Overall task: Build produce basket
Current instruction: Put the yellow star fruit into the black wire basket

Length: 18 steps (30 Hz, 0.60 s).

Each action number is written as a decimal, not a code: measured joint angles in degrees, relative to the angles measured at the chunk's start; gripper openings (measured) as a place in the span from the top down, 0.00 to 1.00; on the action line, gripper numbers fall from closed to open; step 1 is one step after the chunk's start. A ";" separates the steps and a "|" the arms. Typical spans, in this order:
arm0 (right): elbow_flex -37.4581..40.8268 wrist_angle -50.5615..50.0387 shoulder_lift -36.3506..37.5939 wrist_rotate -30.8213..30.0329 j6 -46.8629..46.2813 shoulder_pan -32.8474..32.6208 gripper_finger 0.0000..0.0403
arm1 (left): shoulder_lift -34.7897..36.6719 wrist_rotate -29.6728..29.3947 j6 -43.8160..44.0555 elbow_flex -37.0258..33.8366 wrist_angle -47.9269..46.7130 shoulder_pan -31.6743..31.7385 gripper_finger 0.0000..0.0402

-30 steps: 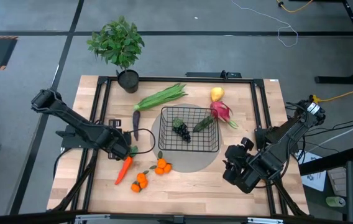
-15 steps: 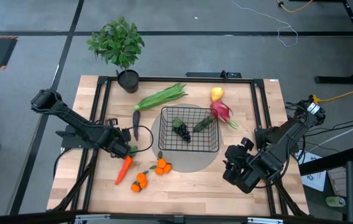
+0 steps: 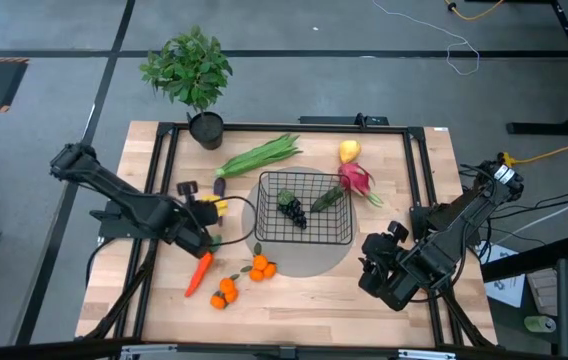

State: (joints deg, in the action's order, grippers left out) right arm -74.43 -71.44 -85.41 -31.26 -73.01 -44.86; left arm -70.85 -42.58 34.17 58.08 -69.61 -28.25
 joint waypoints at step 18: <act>0.00 0.00 -0.02 1.63 0.00 -0.01 0.49 | -1.90 8.55 -48.19 9.37 50.20 15.25 0.79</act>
State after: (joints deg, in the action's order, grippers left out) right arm -74.43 -71.44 -85.43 -29.63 -73.01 -44.86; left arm -72.74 -34.03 -14.02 67.45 -19.41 -12.99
